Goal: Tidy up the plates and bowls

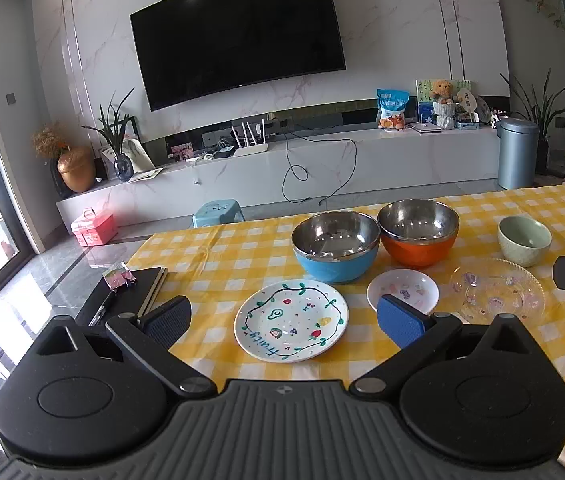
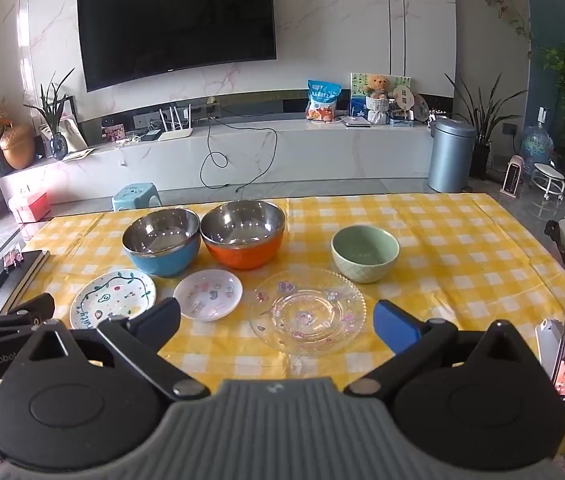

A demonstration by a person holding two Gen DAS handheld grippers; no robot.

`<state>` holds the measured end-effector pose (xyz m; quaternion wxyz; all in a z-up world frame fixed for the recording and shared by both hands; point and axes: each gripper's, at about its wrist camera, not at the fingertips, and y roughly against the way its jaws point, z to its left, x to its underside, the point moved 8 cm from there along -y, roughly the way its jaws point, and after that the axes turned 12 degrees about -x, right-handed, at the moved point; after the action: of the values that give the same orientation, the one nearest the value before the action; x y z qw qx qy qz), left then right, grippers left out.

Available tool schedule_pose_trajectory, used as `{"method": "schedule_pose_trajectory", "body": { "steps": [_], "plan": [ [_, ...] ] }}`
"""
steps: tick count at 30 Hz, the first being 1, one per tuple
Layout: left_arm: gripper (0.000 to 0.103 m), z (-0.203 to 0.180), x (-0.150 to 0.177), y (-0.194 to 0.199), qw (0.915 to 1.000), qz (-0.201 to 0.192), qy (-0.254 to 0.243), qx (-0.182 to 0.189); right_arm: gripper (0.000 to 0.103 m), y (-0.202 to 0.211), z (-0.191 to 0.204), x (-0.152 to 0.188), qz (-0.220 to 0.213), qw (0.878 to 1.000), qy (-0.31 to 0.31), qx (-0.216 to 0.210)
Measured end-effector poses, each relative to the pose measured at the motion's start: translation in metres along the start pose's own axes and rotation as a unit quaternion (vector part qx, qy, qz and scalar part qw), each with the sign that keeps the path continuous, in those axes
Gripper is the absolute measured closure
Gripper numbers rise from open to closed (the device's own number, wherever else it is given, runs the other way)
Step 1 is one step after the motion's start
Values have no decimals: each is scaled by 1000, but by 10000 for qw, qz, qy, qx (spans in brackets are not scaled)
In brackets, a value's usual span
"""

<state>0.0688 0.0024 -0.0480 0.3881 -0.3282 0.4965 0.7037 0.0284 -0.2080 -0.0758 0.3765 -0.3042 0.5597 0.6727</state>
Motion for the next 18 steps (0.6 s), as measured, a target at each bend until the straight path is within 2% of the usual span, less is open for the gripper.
{"method": "schedule_pose_trajectory", "body": {
  "steps": [18],
  "plan": [
    [0, 1, -1, -2, 10000, -8, -6, -29, 2, -3, -1, 1, 41, 10000, -54, -5]
  ]
}}
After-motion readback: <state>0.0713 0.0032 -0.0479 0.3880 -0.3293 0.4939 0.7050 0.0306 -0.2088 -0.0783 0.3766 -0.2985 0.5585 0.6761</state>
